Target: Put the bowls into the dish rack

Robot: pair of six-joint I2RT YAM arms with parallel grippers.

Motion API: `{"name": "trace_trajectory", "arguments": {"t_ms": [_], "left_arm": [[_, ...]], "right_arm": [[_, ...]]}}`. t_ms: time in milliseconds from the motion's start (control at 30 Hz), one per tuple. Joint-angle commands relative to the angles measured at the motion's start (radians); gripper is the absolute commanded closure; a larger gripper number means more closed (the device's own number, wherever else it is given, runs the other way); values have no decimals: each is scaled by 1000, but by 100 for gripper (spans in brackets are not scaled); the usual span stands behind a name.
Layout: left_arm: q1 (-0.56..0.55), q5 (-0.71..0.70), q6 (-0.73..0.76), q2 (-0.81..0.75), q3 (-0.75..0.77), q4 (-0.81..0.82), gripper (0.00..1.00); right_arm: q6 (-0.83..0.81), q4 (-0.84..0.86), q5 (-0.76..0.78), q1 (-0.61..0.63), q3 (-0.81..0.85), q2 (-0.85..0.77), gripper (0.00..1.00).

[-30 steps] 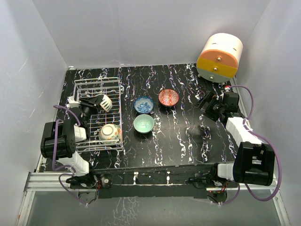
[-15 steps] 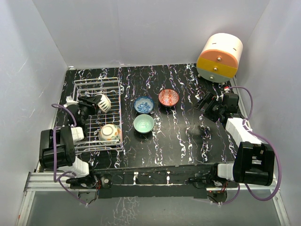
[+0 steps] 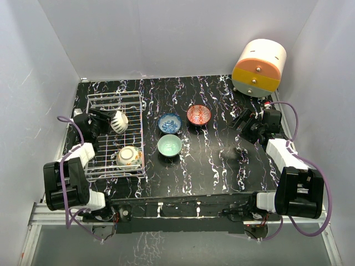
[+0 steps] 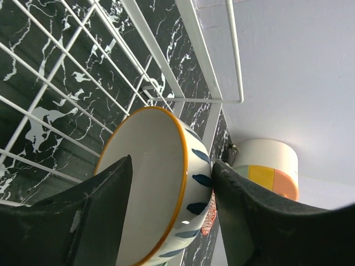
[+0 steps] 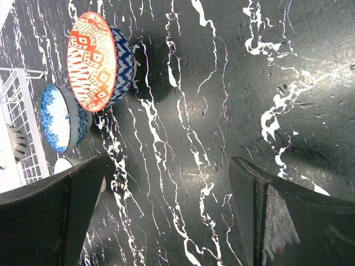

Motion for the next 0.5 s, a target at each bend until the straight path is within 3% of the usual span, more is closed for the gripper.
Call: {"name": "trace_trajectory", "arguments": {"t_ms": [0,233,467], "left_arm": [[6,-49,71,-21,36,-195,42],[6,-155,167,-57,145,-399,34],[6,-187,188,-80,143,-431,33]], "right_arm": [[-12,60,-13,-6,3,2,2],[-12,62,-11,-5,1,1,2],[-14,63,-9,-6,-6,1,2]]}}
